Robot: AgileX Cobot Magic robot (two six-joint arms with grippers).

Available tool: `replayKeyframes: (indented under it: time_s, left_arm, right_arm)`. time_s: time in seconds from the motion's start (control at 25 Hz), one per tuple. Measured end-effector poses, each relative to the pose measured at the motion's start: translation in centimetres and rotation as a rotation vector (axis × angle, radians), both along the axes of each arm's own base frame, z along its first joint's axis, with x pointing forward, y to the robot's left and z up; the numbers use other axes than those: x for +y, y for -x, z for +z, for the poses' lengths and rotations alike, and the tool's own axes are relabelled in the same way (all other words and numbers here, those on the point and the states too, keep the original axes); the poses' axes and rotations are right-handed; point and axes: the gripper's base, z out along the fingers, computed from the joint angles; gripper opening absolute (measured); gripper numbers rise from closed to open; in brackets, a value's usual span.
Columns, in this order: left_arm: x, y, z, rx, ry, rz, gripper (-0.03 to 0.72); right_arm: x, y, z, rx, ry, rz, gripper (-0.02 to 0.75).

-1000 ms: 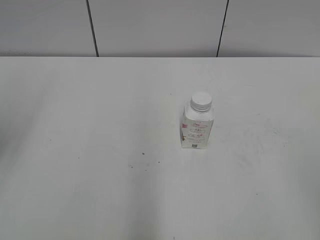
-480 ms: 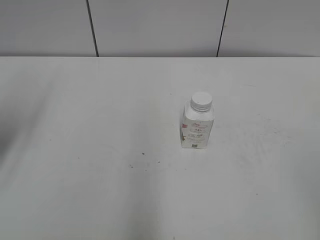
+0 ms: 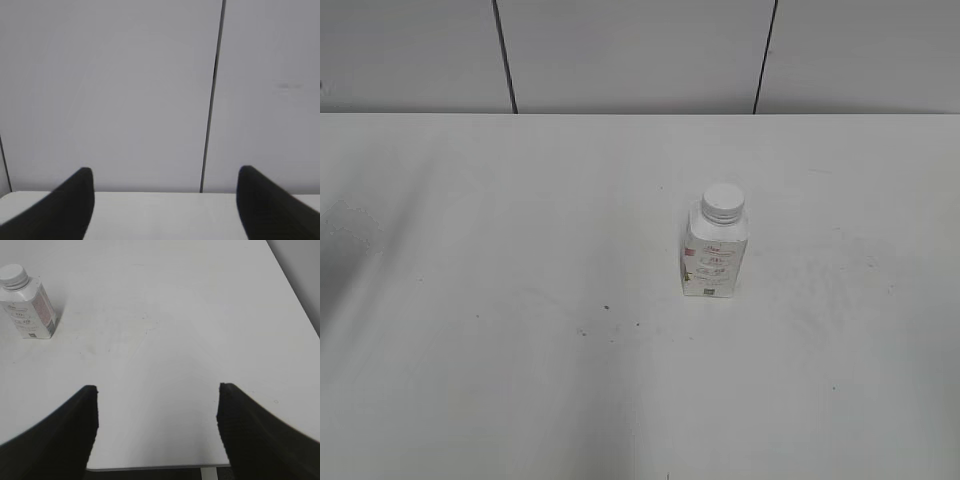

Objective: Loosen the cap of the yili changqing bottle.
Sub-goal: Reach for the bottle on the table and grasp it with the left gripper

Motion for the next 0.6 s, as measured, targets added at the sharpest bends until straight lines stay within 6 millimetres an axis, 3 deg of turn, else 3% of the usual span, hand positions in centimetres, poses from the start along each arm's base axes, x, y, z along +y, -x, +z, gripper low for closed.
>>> replayKeyframes:
  time_s: [0.48,0.6]
  left_arm:
    - [-0.1,-1.2,-2.6,0.070,-0.008,-0.010,0.512]
    - [-0.8,-1.8,-3.6,0.049,-0.062,-0.084,0.510]
  right_arm:
    - [0.0,0.0,0.0,0.000,0.000,0.000,0.584]
    - [0.0,0.0,0.0,0.000,0.000,0.000,0.584]
